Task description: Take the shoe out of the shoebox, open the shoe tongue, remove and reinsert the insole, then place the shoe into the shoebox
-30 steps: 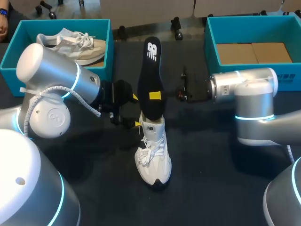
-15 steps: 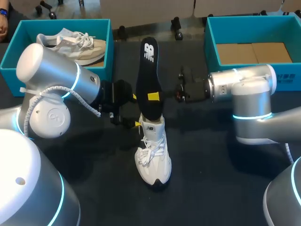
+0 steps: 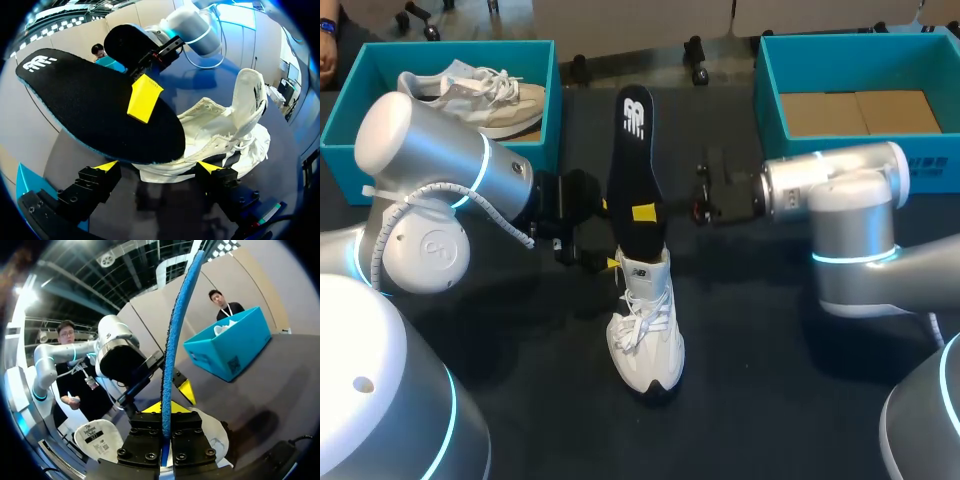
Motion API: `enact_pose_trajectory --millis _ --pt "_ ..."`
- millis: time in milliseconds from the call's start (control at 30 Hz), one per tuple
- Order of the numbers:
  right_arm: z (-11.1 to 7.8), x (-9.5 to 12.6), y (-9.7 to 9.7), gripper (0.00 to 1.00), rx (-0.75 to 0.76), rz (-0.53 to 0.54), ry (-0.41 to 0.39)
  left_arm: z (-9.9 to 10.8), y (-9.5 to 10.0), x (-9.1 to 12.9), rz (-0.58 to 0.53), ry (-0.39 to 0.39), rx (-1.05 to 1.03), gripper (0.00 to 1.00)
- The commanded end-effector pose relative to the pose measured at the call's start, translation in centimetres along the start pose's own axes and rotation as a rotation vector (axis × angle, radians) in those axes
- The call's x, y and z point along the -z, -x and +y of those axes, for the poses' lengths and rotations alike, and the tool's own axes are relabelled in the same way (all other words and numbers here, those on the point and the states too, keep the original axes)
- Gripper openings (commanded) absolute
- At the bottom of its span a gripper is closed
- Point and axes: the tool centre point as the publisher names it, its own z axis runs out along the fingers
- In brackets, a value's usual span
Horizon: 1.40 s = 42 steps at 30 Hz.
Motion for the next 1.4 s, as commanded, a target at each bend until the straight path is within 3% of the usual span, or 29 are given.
enact_pose_trajectory --millis 33,1400 --pt "-0.3 -0.3 -0.4 0.0 0.001 -0.022 -0.005 0.0 0.0 -0.2 -0.002 0.001 0.0 1.0" --pt "-5.4 -1.1 -1.7 0.0 -0.037 -0.069 -0.016 0.0 0.0 -0.2 -0.002 0.001 0.0 1.0"
